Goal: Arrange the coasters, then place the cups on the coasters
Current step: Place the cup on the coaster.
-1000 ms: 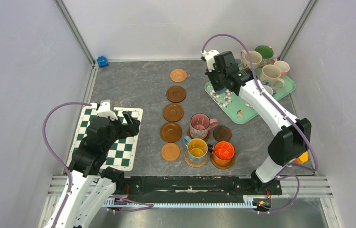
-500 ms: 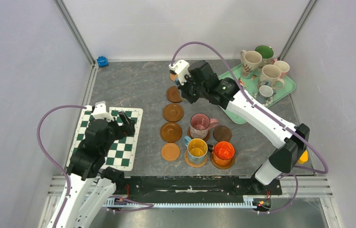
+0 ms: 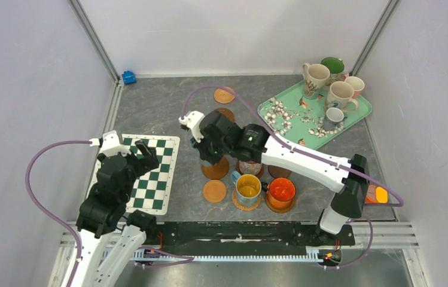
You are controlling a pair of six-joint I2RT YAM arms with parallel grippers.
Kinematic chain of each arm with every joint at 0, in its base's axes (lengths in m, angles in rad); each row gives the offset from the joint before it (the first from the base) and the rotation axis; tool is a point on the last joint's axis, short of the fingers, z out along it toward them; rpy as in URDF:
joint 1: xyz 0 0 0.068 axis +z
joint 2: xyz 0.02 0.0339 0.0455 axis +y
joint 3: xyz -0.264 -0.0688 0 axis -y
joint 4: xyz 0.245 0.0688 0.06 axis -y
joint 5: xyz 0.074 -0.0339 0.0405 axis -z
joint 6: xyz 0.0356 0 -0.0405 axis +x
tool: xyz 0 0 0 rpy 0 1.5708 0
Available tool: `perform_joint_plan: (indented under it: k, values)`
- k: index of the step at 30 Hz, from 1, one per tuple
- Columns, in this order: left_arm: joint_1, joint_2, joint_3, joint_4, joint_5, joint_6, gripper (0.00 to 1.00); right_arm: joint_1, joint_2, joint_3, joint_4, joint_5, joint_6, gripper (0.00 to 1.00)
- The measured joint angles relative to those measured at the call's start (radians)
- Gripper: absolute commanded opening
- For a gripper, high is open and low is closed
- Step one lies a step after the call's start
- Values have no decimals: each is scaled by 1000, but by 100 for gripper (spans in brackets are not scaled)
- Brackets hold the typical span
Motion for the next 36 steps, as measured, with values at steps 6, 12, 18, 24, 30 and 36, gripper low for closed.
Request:
perform_joint_plan:
  k: [6,12,18,24,30,36]
  values:
    - [0,-11,3,-17,-47,0,100,93,33,-58,-2,35,87,0]
    - [0,-14,7,-23,-65,0,100,131,82,-87,-14,42,160,0]
    - [0,-18,7,-31,-79,0,100,133,93,-114,-25,54,197,0]
    - [0,-19,7,-37,-79,0,100,133,121,-114,-27,61,212,0]
    - [0,-21,7,-37,-79,0,100,134,155,-116,-26,63,212,0]
    - [0,-22,7,-38,-79,0,100,142,170,-122,-26,69,209,0]
